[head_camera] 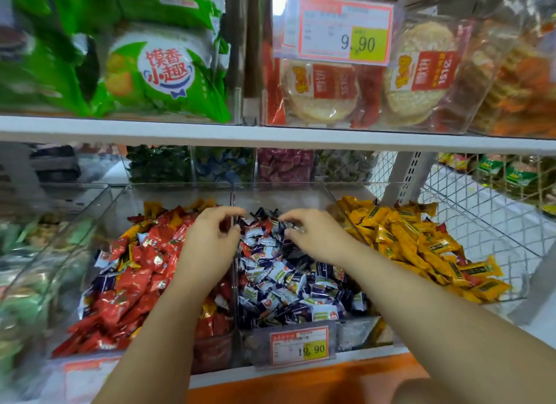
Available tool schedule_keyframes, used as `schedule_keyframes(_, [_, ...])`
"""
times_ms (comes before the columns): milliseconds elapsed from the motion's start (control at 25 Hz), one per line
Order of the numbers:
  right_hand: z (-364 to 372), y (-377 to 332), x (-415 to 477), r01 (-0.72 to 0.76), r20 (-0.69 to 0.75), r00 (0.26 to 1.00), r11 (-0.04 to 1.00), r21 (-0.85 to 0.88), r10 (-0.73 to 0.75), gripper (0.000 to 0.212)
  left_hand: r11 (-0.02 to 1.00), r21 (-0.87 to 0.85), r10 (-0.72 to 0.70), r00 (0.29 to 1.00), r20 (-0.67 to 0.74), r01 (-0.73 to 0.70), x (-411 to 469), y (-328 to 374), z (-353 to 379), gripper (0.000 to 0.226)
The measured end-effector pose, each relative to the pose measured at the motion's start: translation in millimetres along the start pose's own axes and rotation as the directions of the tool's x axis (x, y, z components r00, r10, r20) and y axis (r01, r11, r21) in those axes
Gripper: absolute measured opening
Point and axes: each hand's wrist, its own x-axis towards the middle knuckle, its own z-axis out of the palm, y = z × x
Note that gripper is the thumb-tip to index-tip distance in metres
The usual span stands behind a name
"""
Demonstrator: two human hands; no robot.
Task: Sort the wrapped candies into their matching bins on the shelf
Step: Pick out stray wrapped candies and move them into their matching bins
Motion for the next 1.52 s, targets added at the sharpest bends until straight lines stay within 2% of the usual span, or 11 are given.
schedule_keyframes(160, [32.5, 2.6, 48.3, 0.023, 0.111, 0.994, 0.996, -0.086, -0.014, 0.043, 1.0, 0.0, -0.005, 0.998, 0.069, 0.005, 10.5, -9.5, -2.6, 0.03])
schedule_keyframes(360, [54.0, 6.9, 80.5, 0.019, 0.197, 0.98, 0.995, -0.101, 0.001, 0.052, 1.0, -0.023, 0.011, 0.995, 0.101, -0.008, 20.7, -15.9, -6.6, 0.031])
schedule_keyframes(520, [65.3, 9.5, 86.7, 0.033, 0.207, 0.978, 0.999, -0.034, -0.025, 0.038, 1.0, -0.017, 0.02, 0.994, 0.103, -0.018, 22.5, -17.1, -6.0, 0.032])
schedule_keyframes(720, [63.8, 16.3, 78.7, 0.109, 0.31, 0.949, 0.984, -0.144, -0.06, 0.025, 1.0, -0.017, 0.017, 0.994, 0.109, -0.015, 21.5, -17.2, -5.7, 0.032])
schedule_keyframes(840, [51.1, 17.6, 59.8, 0.172, 0.357, 0.93, 0.962, -0.213, -0.088, 0.007, 1.0, -0.017, 0.015, 0.993, 0.118, -0.013, 20.1, -17.5, -6.5, 0.031])
schedule_keyframes(920, [41.7, 17.1, 44.4, 0.221, 0.404, 0.909, 0.942, -0.253, -0.105, 0.014, 1.0, -0.005, 0.019, 0.993, 0.116, -0.019, 19.3, -17.0, -6.4, 0.031])
schedule_keyframes(1040, [25.7, 10.9, 34.4, 0.189, 0.43, 0.896, 0.972, -0.138, -0.113, 0.018, 0.999, 0.021, 0.041, 0.993, 0.115, -0.043, 18.4, -17.0, -6.1, 0.031])
schedule_keyframes(1160, [25.3, 3.3, 46.9, 0.111, 0.254, 0.963, 0.991, -0.078, -0.088, 0.022, 0.998, 0.033, 0.049, 0.992, 0.114, -0.053, 17.7, -17.0, -6.8, 0.031])
schedule_keyframes(1240, [36.6, -0.1, 59.0, 0.059, 0.198, 0.979, 0.994, -0.093, -0.039, 0.038, 0.998, 0.034, 0.055, 0.992, 0.11, -0.059, 17.8, -17.1, -7.6, 0.032])
schedule_keyframes(1400, [63.0, 0.5, 77.1, 0.042, 0.27, 0.963, 0.993, -0.112, -0.01, 0.08, 0.997, 0.043, 0.065, 0.992, 0.109, -0.071, 19.2, -17.7, -7.9, 0.033])
schedule_keyframes(1520, [68.1, -2.1, 83.9, 0.024, 0.245, 0.97, 0.996, -0.091, -0.001, 0.082, 0.995, 0.055, 0.077, 0.991, 0.11, -0.083, 20.3, -19.0, -8.1, 0.033])
